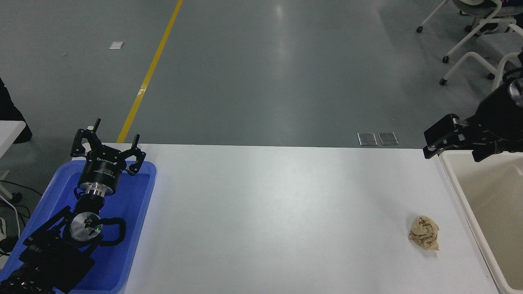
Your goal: Pick up paper ball place in dustbin
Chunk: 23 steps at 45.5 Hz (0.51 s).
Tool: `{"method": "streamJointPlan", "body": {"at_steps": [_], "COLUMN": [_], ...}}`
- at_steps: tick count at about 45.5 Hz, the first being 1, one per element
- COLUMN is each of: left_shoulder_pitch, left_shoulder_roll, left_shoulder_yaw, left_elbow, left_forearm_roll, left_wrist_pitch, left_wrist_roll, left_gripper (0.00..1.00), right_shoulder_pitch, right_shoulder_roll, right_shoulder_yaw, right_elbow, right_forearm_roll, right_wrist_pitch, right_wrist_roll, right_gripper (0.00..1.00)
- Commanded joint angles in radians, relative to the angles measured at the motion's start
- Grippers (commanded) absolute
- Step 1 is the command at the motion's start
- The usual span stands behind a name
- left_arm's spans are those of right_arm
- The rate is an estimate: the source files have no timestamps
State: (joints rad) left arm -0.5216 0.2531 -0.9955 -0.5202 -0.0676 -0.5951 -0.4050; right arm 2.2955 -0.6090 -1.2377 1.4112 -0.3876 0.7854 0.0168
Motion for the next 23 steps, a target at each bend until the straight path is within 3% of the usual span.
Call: {"method": "streamJointPlan", "body": {"at_steps": [1, 23], "left_shoulder_pitch": [0.0, 0.0], "left_shoulder_roll": [0.0, 0.0], "left_shoulder_yaw": [0.0, 0.0], "left_elbow": [0.0, 0.0], "left_forearm_roll": [0.0, -0.001], "left_wrist_pitch": [0.0, 0.0], "left_wrist_roll": [0.0, 0.0], "left_gripper": [1.0, 1.0], "right_shoulder_pitch": [-0.013, -0.079], "right_shoulder_roll": [-0.012, -0.012], "right_shoulder_yaw": [0.003, 0.003], "right_elbow": [-0.018, -0.202], "right_forearm_roll": [-0.001, 0.072], "right_wrist_pitch": [0.0, 0.0], "right_wrist_roll": [0.0, 0.003], "right_gripper": [1.0, 1.0]}}
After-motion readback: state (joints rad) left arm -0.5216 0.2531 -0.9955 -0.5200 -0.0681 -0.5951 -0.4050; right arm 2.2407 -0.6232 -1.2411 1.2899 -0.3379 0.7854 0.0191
